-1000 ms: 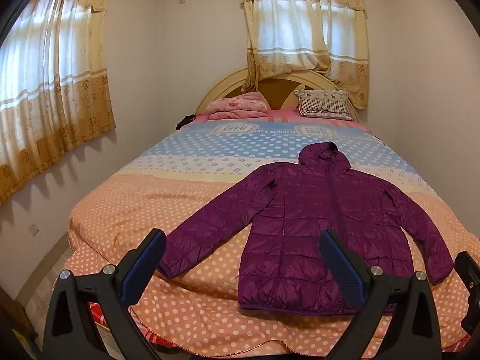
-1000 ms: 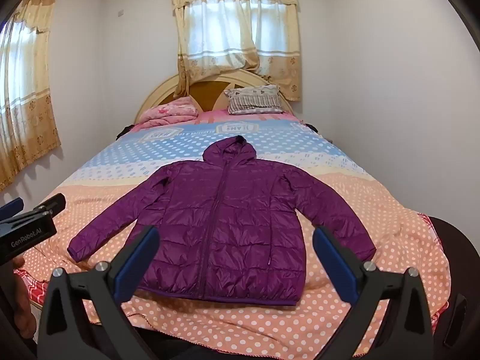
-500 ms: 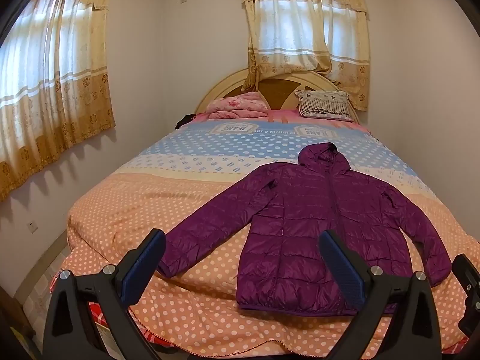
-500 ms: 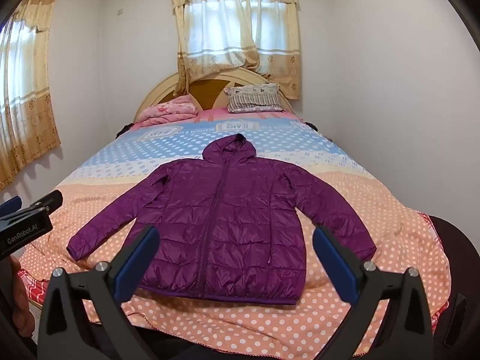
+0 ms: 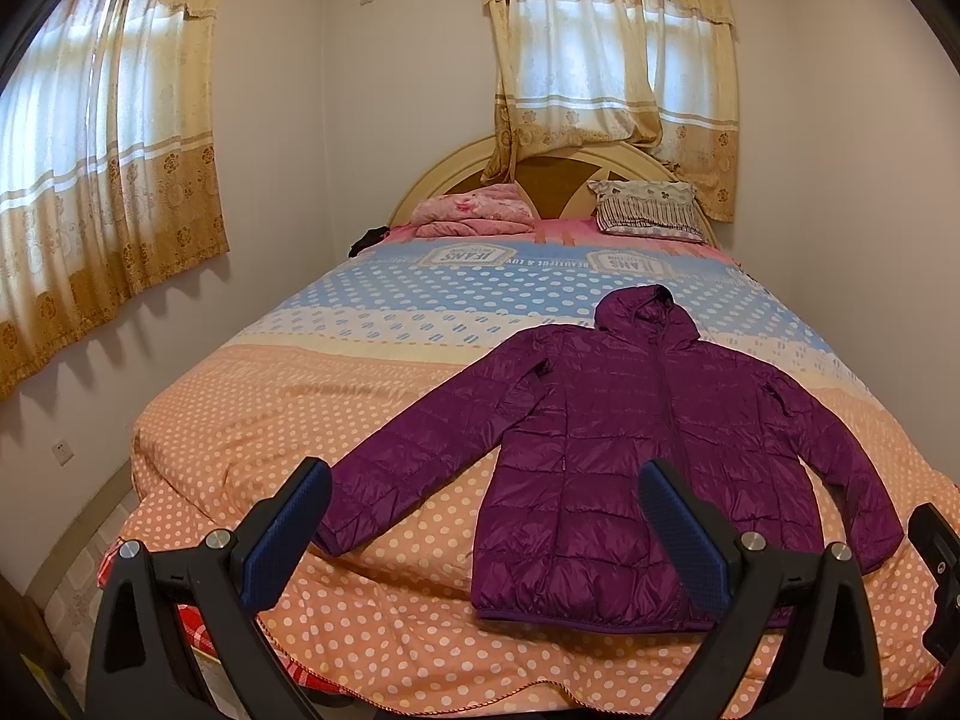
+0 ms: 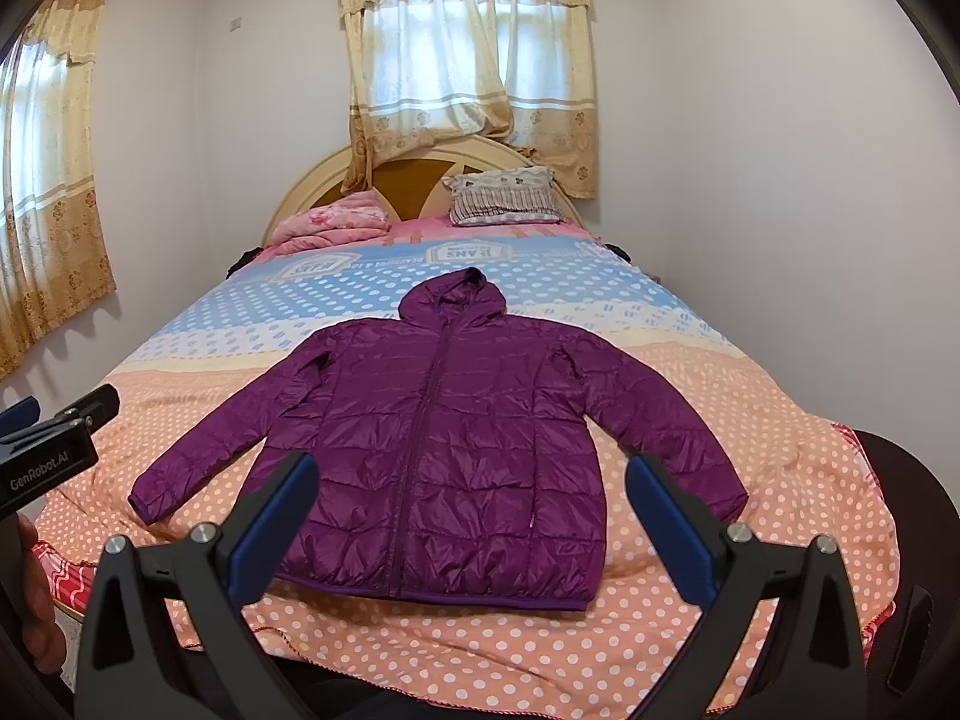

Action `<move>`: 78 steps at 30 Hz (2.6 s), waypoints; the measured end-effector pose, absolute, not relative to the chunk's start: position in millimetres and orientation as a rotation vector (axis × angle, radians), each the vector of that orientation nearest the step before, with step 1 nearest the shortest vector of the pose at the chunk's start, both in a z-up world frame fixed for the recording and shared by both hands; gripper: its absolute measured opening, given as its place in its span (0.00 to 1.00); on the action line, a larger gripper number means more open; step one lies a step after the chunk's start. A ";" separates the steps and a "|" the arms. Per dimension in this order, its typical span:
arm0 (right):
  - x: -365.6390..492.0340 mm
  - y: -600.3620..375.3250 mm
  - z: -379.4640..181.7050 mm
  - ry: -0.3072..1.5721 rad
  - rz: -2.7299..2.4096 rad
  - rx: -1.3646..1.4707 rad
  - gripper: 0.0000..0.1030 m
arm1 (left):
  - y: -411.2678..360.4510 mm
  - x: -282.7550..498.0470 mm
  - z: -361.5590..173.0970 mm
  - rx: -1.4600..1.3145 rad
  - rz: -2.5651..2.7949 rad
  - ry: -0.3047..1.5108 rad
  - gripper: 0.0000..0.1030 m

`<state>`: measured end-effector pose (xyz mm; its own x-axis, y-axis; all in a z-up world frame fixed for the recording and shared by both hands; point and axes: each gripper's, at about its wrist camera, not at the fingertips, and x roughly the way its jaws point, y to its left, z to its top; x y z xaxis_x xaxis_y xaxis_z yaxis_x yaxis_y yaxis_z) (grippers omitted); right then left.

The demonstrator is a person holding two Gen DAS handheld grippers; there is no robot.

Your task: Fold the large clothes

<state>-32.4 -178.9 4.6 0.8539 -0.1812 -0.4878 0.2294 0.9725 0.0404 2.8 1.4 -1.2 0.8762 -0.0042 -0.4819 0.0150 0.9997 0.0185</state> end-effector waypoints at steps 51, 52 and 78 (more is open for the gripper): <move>-32.4 -178.1 -3.1 0.525 -0.215 0.106 1.00 | -0.9 3.4 -3.0 0.020 -0.017 0.510 0.99; -32.0 -178.6 -2.7 0.525 -0.214 0.107 1.00 | -1.2 3.3 -3.0 0.019 -0.018 0.510 0.99; 3.3 -221.8 -49.4 0.659 -0.250 0.187 1.00 | -12.5 53.8 -50.6 0.075 -0.021 0.612 0.99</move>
